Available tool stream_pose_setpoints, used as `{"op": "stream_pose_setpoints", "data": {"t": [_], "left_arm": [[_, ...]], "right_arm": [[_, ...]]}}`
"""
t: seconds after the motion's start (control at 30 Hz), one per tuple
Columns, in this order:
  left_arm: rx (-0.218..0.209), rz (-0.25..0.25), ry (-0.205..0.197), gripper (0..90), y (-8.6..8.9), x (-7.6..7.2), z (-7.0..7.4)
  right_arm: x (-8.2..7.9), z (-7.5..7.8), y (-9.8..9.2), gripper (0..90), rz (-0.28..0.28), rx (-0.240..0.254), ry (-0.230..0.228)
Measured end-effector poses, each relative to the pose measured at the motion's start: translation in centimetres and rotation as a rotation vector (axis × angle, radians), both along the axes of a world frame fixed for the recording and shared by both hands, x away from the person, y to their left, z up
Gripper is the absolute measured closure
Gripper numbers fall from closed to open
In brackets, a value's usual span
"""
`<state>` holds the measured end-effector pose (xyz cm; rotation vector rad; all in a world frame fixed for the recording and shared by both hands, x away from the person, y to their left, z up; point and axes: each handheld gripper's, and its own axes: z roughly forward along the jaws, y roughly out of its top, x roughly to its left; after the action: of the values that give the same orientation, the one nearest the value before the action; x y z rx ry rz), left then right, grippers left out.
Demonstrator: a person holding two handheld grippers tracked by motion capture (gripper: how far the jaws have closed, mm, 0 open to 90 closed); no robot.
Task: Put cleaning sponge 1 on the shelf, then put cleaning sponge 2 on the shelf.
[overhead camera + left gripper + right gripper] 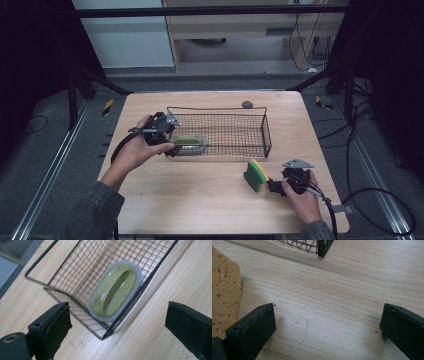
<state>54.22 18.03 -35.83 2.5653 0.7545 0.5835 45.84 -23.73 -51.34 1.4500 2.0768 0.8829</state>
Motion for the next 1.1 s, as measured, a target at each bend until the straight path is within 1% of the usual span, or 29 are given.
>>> {"op": "stream_pose_setpoints", "data": {"t": [0.07, 0.17, 0.2, 0.23, 0.3, 0.37, 0.4, 0.47, 0.53, 0.57, 0.6, 0.63, 0.67, 0.7, 0.73, 0.77, 0.8, 0.83, 0.87, 0.93, 1.03, 1.1], "left_arm": [[-0.035, 0.029, 0.003, 5.0, 0.7, -0.7, -0.3], [-0.080, 0.076, -0.005, 4.4, 2.0, -1.9, -1.5], [-0.091, 0.094, 0.003, 4.2, 2.7, -2.3, -2.1], [-0.113, 0.109, 0.006, 4.1, 3.3, -2.7, -2.6], [-0.143, 0.135, 0.009, 4.0, 4.1, -3.2, -3.8], [-0.148, 0.164, 0.008, 4.2, 5.0, -3.7, -5.2], [-0.151, 0.180, 0.008, 4.4, 5.4, -3.9, -5.9], [-0.164, 0.205, 0.020, 4.7, 6.1, -4.0, -7.4], [-0.140, 0.232, 0.029, 4.9, 6.7, -3.9, -8.7], [-0.154, 0.238, 0.041, 5.1, 7.0, -4.0, -9.4], [-0.183, 0.242, 0.053, 5.6, 7.1, -4.0, -9.9], [-0.213, 0.228, 0.076, 5.5, 7.2, -4.1, -10.4], [-0.214, 0.203, 0.088, 5.1, 7.0, -4.2, -11.0], [-0.202, 0.197, 0.084, 5.2, 6.8, -4.3, -11.5], [-0.174, 0.184, 0.083, 5.1, 6.6, -4.4, -11.9], [-0.171, 0.177, 0.079, 4.9, 6.5, -4.3, -12.1], [-0.184, 0.183, 0.074, 4.8, 6.5, -4.3, -12.3], [-0.210, 0.195, 0.071, 4.8, 6.5, -4.1, -12.4], [-0.216, 0.203, 0.069, 4.8, 6.6, -4.1, -12.6], [-0.206, 0.219, 0.059, 4.7, 6.7, -3.9, -13.0], [-0.232, 0.245, 0.075, 4.3, 7.2, -3.7, -13.6], [-0.266, 0.257, 0.083, 1.4, 7.6, -3.6, -13.9]], "right_arm": [[0.0, 0.0, 0.0, 0.5, -0.002, 0.002, 0.000], [0.0, 0.0, 0.1, 0.4, -0.009, 0.005, 0.001], [0.0, 0.0, 0.1, 0.5, -0.009, 0.003, 0.000], [0.0, 0.0, 0.1, 0.7, -0.006, 0.002, 0.000], [0.0, 0.1, 0.0, 2.9, 0.000, -0.002, 0.004], [-0.2, 0.4, -0.2, 7.6, -0.002, -0.001, 0.017], [-0.5, 0.6, -0.4, 7.8, -0.008, 0.004, 0.022], [-1.2, 0.9, -0.7, 8.3, 0.000, -0.015, 0.045], [-2.1, 1.4, -0.9, 8.8, 0.017, -0.038, 0.060], [-2.5, 1.8, -0.9, 9.3, 0.025, -0.050, 0.059], [-3.1, 2.2, -0.8, 9.6, 0.041, -0.053, 0.056], [-3.4, 2.5, -0.7, 9.6, 0.054, -0.059, 0.061], [-3.9, 2.8, -0.5, 10.2, 0.074, -0.064, 0.068], [-4.3, 3.0, -0.3, 11.4, 0.093, -0.064, 0.072], [-4.6, 3.3, -0.1, 11.7, 0.109, -0.063, 0.077], [-4.9, 3.6, 0.3, 12.2, 0.125, -0.070, 0.081], [-5.2, 4.0, 0.5, 12.4, 0.138, -0.074, 0.083], [-5.3, 4.2, 0.8, 12.0, 0.148, -0.077, 0.085], [-5.5, 4.7, 1.2, 11.4, 0.171, -0.083, 0.091], [-5.6, 5.6, 1.8, 10.8, 0.203, -0.086, 0.097], [-5.5, 7.2, 2.9, 11.2, 0.239, -0.097, 0.111], [-5.2, 8.1, 3.6, 12.7, 0.251, -0.119, 0.130]]}}
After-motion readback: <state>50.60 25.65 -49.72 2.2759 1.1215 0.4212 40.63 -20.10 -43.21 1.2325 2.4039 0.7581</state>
